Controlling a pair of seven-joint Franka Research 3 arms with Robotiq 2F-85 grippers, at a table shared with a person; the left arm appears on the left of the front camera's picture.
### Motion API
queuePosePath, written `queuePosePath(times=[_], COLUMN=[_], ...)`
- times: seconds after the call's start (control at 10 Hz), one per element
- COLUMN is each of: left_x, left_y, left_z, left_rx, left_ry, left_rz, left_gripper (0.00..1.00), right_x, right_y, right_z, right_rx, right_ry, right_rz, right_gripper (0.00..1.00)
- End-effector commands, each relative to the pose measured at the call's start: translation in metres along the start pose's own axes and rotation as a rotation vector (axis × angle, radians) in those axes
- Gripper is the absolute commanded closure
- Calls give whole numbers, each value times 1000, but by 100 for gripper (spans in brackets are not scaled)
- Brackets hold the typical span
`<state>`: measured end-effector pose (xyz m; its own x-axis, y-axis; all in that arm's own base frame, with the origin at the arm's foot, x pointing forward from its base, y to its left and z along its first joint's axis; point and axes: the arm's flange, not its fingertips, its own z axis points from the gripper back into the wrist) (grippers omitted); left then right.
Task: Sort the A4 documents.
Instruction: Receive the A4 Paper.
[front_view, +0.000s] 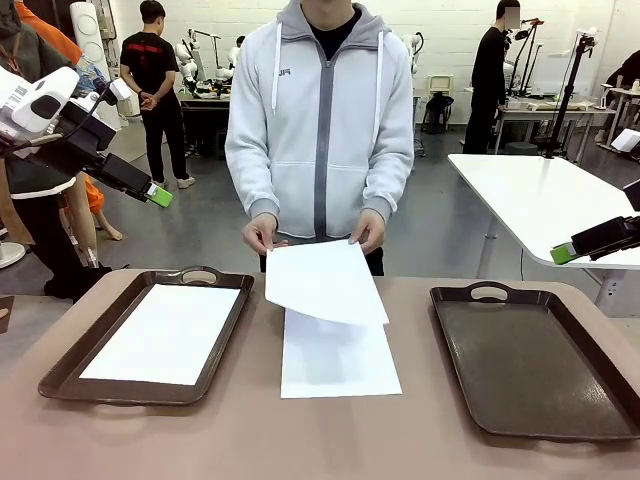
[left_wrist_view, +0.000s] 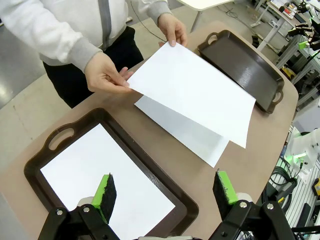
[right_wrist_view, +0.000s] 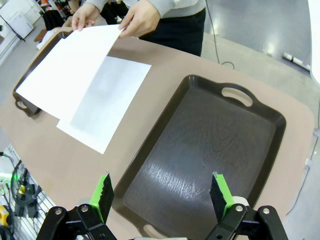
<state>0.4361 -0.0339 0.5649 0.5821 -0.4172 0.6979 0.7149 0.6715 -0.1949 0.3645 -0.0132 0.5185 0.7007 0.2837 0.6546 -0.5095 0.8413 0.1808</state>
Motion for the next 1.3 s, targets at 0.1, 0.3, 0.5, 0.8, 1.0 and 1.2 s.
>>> queuePosePath(times=[0.1,0.3,0.5,0.8,1.0,1.2], left_x=[0,0,0,0,0,0], left_y=[0,0,0,0,0,0], left_z=[0,0,0,0,0,0], left_rx=[0,0,0,0,0,0], left_ry=[0,0,0,0,0,0], left_rz=[-1,-1,-1,-1,-1,-1], left_gripper=[0,0,0,0,0,0], right_x=[-1,-1,-1,-1,-1,-1], right_y=[-2,-2,-2,-2,-2,-2], right_z=[-2,-2,-2,-2,-2,-2], right_rx=[24,24,24,24,24,24], right_ry=[-7,-7,-7,-7,-7,-7], right_rz=[-4,-4,-4,-4,-4,-4], right_gripper=[0,0,0,0,0,0])
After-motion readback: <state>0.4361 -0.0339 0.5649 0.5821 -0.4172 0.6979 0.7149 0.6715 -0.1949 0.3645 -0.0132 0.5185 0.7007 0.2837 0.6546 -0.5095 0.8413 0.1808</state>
